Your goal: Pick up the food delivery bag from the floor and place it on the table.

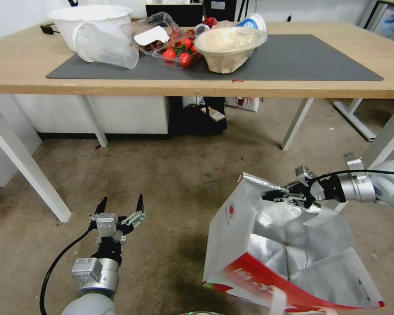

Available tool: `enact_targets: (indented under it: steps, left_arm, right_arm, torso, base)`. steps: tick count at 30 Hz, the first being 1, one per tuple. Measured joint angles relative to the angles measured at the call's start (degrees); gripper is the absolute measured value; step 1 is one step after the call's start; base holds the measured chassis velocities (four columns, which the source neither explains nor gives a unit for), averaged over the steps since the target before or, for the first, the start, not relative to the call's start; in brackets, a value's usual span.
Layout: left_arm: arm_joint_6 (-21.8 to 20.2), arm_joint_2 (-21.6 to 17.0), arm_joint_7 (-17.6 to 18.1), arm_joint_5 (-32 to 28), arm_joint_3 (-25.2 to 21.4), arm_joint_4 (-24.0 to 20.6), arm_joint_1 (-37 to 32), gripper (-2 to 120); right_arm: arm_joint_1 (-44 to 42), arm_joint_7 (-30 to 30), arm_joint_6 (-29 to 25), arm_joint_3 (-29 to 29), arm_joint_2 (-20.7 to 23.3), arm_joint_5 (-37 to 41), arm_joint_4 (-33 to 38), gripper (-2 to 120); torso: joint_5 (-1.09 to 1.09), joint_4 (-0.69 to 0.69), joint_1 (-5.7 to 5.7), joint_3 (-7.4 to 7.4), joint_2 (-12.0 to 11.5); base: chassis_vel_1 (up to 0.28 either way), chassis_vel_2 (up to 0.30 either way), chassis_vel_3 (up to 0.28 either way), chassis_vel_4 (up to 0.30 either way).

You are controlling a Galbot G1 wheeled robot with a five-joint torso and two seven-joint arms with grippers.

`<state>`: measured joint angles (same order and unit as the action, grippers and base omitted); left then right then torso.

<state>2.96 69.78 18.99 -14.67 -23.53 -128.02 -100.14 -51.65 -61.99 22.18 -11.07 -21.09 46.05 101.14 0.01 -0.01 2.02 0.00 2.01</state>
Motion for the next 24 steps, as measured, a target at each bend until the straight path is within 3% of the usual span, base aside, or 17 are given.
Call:
enact_targets:
  steps: [15, 24]
  left_arm:
    - [-2.7, -0.1, 1.3, -2.8, 1.4, -1.7, 0.3, 100]
    - [-2.8, -0.5, 1.2, -3.5, 1.1, -2.1, 0.2, 100]
  right_arm:
    - [-4.7, 0.0, -0.9, -3.8, 0.3, -0.3, 1.1, 0]
    - [-7.4, 0.1, -1.2, -6.5, 0.7, -0.3, 2.6, 0]
  torso:
    - [-0.01, 0.01, 0.02, 0.05, 0.2]
    - [-0.01, 0.01, 0.09, 2.03, 2.2]
  base:
    - [0.000, 0.000, 0.000, 0.000]
    - [0.000, 0.000, 0.000, 0.000]
